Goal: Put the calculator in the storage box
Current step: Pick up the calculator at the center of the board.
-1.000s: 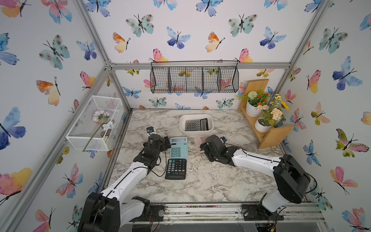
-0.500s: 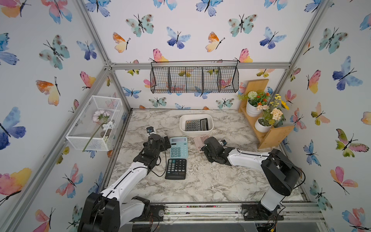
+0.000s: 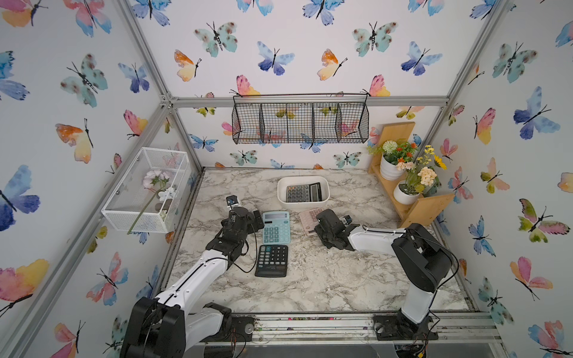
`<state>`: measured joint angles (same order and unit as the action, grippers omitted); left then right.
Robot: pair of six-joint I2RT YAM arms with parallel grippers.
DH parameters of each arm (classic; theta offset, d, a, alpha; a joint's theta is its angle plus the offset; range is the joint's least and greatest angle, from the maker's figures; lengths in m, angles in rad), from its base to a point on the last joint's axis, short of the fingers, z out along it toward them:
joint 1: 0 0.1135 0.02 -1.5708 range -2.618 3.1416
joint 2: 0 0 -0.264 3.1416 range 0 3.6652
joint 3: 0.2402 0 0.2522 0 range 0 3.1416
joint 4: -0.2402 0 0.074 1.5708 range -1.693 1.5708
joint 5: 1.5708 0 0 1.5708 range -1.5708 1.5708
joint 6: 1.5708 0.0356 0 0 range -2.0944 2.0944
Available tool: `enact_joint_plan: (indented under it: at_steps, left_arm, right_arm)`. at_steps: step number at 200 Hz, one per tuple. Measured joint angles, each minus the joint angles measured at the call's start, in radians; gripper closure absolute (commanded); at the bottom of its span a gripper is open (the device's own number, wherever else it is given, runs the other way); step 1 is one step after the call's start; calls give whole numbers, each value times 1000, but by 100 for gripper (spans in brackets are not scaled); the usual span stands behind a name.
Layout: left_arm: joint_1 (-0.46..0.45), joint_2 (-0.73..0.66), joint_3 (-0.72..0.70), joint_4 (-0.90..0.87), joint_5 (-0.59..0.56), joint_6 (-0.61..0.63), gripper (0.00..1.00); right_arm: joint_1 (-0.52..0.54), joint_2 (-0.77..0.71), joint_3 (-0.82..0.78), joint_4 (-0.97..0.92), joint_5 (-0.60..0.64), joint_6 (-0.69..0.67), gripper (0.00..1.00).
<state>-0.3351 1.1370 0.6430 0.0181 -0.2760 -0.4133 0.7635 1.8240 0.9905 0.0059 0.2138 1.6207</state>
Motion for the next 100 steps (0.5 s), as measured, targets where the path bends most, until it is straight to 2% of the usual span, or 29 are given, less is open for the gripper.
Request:
enact_joint_plan:
  at_steps: [24, 63, 100]
  left_arm:
    - [0, 0, 0, 0, 0, 0, 1]
    - [0, -2, 0, 0, 0, 0, 1]
    - [0, -4, 0, 0, 0, 0, 1]
  right_arm:
    - [-6, -1, 1, 12, 6, -2, 79]
    - [-20, -34, 1, 34, 18, -32, 90]
    - [-32, -91, -5, -50, 17, -146, 94]
